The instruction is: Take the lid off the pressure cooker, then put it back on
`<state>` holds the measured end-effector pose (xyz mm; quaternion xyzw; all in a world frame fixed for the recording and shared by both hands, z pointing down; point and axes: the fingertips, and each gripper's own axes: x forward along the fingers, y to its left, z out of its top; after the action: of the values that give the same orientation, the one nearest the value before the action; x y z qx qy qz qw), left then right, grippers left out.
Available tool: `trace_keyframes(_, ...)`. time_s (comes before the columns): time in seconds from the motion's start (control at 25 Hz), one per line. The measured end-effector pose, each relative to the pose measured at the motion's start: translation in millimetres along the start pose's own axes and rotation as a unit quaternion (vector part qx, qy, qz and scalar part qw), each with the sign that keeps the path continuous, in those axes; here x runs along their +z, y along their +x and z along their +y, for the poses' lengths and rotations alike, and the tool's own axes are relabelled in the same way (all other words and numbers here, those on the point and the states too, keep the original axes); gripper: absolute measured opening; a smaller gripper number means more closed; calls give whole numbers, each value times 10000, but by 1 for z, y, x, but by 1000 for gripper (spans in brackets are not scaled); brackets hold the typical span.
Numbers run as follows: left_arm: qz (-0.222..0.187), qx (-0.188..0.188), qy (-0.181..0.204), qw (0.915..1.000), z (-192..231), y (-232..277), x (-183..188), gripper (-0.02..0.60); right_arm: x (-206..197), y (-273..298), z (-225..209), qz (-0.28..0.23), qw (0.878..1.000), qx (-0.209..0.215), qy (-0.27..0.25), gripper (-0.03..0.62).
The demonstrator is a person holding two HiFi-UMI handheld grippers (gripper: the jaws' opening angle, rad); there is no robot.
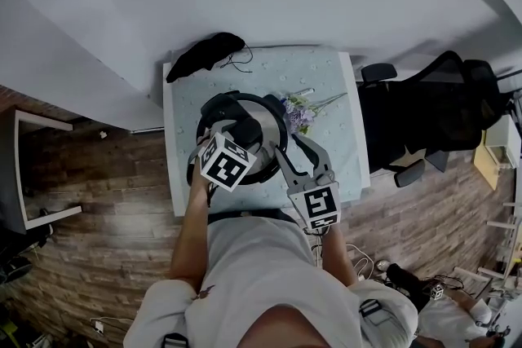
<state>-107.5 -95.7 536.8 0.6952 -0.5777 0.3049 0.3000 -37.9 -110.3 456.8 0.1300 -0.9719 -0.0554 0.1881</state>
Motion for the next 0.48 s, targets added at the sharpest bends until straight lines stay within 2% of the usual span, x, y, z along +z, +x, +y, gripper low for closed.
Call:
trace_keyframes(0.2, -93, 125, -87, 9998, 0, -1, 0, 278, -4, 0, 2, 15, 10000, 61, 21, 164)
trace_keyframes(0.48, -532, 298, -99, 9981, 1, -5, -1, 293, -3, 1, 6, 0, 10000, 44, 31, 164)
